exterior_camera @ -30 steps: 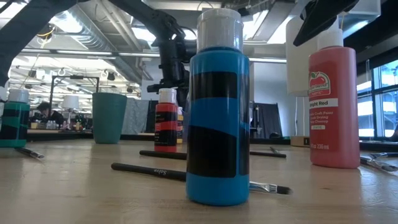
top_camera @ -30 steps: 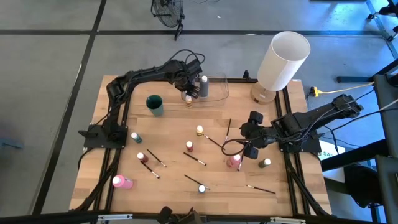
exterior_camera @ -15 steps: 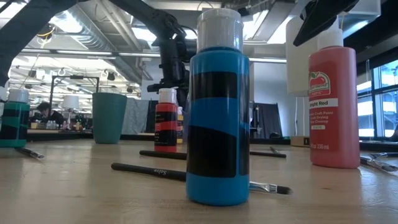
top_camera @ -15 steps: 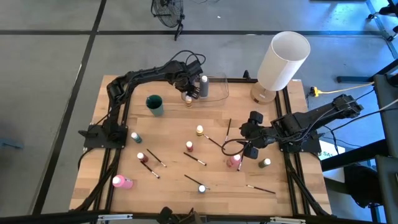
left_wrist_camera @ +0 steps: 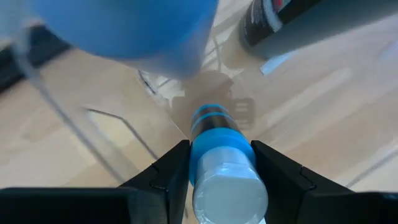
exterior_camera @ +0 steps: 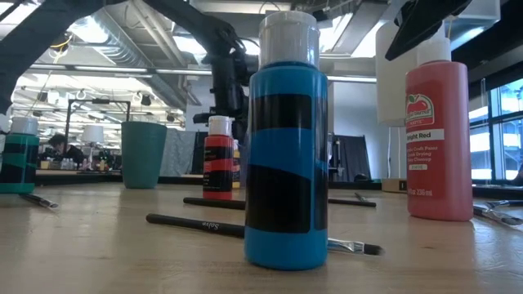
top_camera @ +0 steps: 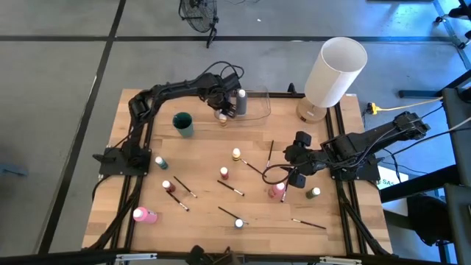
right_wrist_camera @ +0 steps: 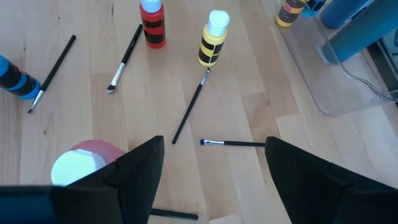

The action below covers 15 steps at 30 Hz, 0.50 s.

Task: Pick & Place Paint Supplies
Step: Put the blue paint bottle into the transparent bin

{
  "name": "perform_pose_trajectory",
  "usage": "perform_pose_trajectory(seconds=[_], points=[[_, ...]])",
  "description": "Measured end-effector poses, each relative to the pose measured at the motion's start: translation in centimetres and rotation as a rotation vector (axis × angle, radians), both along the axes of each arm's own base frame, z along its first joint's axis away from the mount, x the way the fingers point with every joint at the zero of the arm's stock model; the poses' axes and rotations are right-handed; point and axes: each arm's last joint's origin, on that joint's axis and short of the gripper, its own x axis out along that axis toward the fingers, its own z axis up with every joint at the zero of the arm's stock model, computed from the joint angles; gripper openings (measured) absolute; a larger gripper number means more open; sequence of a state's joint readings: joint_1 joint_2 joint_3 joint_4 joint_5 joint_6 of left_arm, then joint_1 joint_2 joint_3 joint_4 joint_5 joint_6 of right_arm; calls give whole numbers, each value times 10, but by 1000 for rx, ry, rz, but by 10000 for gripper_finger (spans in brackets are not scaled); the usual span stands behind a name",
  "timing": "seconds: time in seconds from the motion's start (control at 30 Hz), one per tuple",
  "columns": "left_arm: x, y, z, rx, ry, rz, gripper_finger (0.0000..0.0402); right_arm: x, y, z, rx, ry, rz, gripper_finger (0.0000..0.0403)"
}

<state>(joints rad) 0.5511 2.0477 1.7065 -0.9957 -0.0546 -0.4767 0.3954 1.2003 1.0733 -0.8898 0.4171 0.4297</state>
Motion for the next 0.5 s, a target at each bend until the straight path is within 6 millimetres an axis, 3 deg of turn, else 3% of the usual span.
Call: perform_pose_trajectory(seconds=[0.2,0.5], points=[[6,2,-17,-32,25,-38,146,0,0,0,0,0,0,284],[8,4,-5,-23,13,-47,146,0,0,0,-2,3,1,284]])
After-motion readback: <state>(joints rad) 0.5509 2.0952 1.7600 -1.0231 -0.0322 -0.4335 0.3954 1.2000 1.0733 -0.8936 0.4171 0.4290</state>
